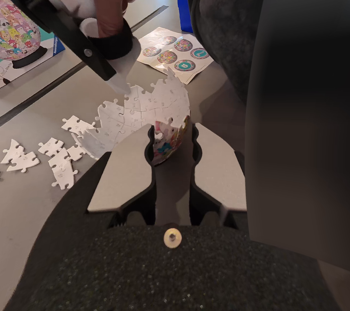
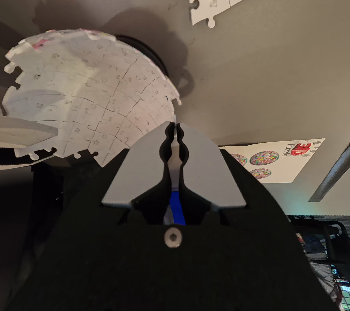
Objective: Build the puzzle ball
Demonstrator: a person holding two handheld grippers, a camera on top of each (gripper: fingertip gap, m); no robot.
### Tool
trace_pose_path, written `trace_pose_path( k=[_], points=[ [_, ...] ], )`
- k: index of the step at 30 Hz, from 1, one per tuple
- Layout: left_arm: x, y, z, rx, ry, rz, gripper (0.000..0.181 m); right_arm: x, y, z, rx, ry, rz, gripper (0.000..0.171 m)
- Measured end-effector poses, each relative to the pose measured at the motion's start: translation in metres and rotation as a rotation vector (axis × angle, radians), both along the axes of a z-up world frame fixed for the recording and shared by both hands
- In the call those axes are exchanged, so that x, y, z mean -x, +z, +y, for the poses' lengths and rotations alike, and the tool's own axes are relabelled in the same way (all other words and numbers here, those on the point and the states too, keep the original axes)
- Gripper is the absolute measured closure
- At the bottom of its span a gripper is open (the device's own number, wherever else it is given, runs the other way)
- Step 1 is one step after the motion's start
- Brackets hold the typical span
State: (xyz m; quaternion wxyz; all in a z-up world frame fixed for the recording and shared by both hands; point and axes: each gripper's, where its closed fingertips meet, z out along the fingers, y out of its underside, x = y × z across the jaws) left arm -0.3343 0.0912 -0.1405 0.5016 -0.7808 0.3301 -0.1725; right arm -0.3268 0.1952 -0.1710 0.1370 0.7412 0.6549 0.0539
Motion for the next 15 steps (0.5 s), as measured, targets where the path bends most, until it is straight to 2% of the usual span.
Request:
trace_pose_path(
  k=[15],
  points=[
    [-0.0028, -0.0018, -0.0018, 0.001, -0.005, 0.012, 0.144, -0.0013, -0.0014, 0.0028, 0.025, -0.045, 0.011, 0.169]
  ],
)
